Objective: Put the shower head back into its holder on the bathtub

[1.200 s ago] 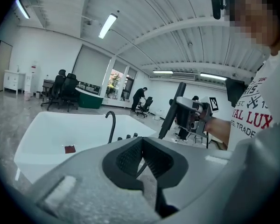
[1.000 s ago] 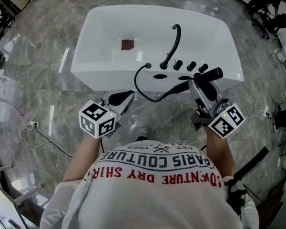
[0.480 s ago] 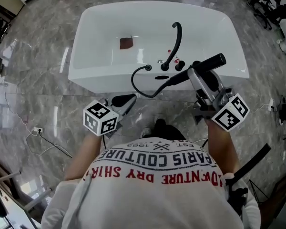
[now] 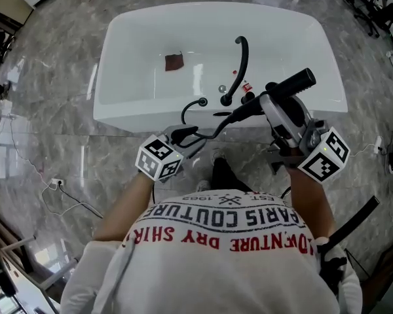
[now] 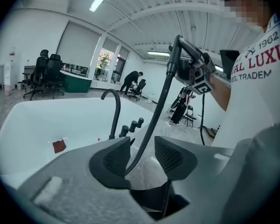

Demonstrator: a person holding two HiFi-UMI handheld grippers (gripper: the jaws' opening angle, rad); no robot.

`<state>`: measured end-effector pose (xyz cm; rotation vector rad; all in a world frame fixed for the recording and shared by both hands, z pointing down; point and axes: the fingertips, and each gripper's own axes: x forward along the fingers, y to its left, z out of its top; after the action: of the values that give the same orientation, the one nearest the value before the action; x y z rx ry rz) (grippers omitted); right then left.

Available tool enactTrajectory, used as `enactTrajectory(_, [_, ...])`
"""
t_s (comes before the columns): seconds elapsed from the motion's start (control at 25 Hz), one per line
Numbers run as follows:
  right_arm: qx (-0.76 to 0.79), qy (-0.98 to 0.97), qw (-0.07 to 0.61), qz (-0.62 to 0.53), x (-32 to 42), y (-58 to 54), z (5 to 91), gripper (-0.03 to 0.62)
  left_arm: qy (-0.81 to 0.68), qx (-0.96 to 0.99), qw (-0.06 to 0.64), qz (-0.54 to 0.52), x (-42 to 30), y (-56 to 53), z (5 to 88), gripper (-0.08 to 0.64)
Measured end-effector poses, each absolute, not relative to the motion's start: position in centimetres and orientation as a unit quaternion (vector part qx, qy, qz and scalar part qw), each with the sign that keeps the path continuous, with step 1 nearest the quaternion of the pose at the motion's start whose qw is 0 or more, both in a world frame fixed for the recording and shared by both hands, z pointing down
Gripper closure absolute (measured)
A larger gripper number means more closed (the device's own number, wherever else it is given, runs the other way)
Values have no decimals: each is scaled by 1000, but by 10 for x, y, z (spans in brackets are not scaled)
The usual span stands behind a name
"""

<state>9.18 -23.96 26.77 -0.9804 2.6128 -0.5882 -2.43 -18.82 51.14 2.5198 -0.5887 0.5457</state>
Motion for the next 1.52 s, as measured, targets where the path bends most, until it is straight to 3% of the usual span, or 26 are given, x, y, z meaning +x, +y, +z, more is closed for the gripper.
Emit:
enactTrajectory(0.24, [-314,913,144,-218,86,-250,266,453,-199,909,252,264,-7,-188,596,341])
enactTrajectory(0.64, [-303,913,134,-238,81,-251,265,453,-214,890,221,338,7,-198,693,342])
enactTrajectory(0.68, [-303,913,132,-237,81,-251,264,453,-216,889,207,348,6,-200,700,356])
enactTrajectory(0.72, [-306,914,127,-234,81,-252,264,453,-219,887,193,358,5,-202,704,446])
enactTrajectory(0.84, [-319,915,111,-220,83,-252,267,453,-214,885,177,374,1,-202,710,489])
enactTrajectory(1.24, [-352,895,143,-233,111,-261,276,453,-245,888,202,333,-41,-201,672,494])
enactTrajectory(1.52, [-393,897,82,-187,123,-269,285,453,-323,879,226,269,-89,-219,623,494])
